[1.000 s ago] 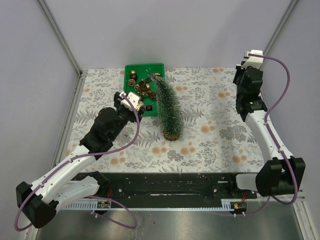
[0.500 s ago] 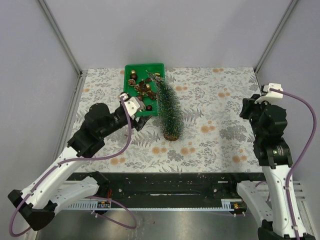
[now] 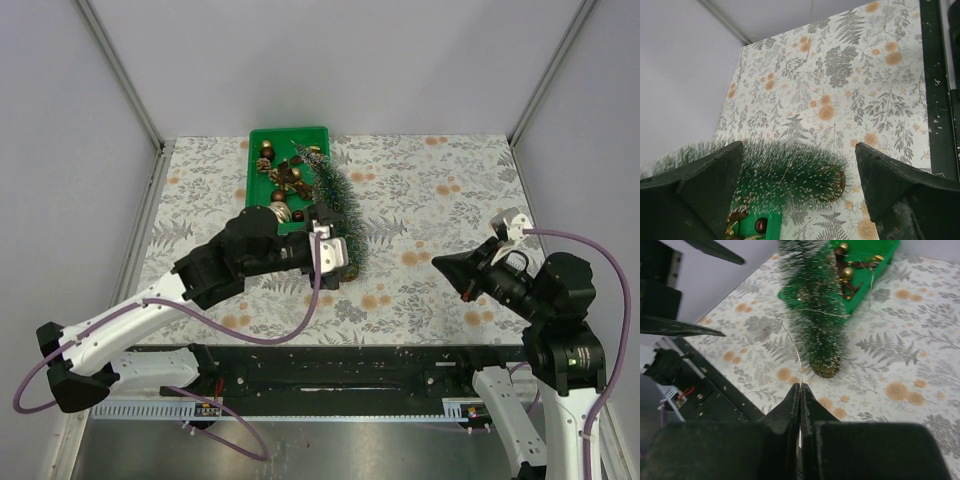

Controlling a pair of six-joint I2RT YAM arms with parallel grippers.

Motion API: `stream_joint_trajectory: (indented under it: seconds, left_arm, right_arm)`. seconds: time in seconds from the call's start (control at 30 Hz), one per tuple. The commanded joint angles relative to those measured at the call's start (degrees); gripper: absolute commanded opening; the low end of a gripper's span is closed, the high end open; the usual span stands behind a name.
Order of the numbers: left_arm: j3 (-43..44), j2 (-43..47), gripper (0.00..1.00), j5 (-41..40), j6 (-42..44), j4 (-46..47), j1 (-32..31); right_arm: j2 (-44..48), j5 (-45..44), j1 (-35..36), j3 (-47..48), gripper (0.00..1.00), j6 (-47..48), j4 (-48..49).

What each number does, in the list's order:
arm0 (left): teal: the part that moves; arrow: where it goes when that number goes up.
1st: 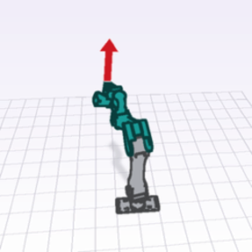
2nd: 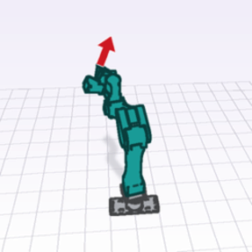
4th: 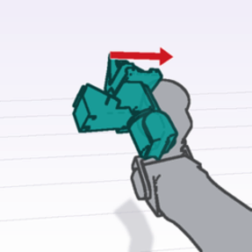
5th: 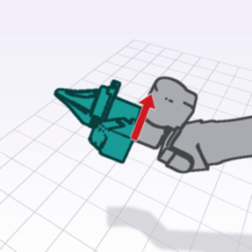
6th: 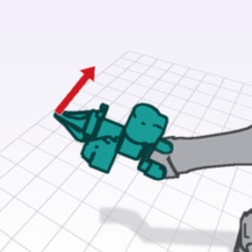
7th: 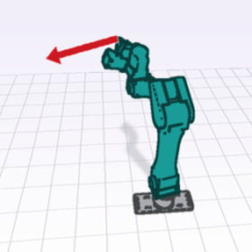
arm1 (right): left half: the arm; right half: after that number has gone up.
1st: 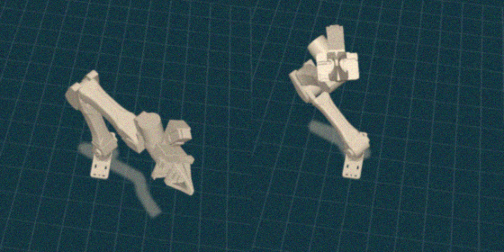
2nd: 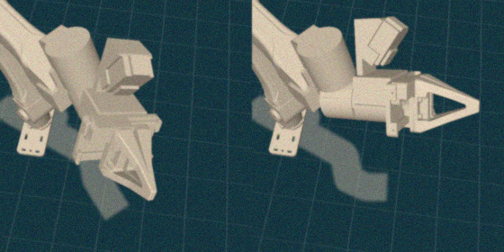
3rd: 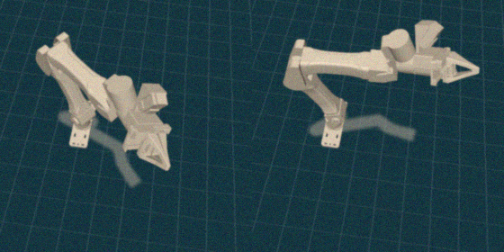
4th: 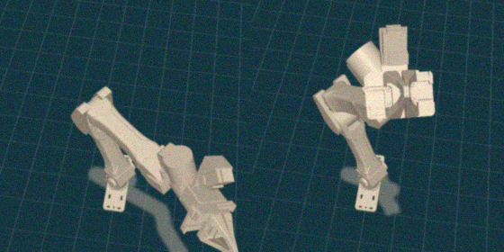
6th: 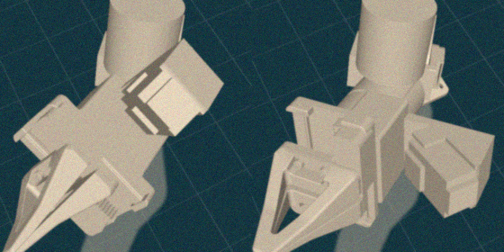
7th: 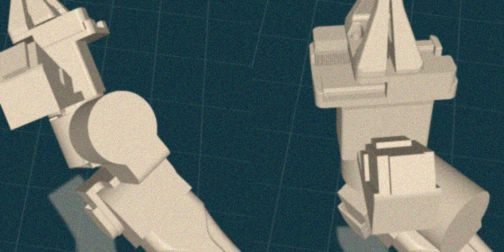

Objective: Decorate the small christmas tree

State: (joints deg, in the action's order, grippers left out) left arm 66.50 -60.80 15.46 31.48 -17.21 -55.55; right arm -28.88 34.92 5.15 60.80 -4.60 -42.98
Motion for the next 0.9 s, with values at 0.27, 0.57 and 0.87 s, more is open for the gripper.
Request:
stream_joint_trajectory:
  seconds: [0.27,0.57,0.87]
  left_arm:
    - [2.9,-5.6,0.99,-9.8,11.8,12.4,-11.1]
    - [1.7,-8.2,0.72,-13.1,11.1,21.9,-15.2]
    - [1.0,-8.7,0.27,-14.4,7.5,21.2,-15.2]
  right_arm:
    - [-0.2,18.5,0.3,0.2,0.0,-1.7,5.1]
    - [-0.2,19.2,0.4,-0.1,0.0,-1.7,5.1]
    - [-1.1,20.6,0.6,0.7,0.0,-2.6,6.7]
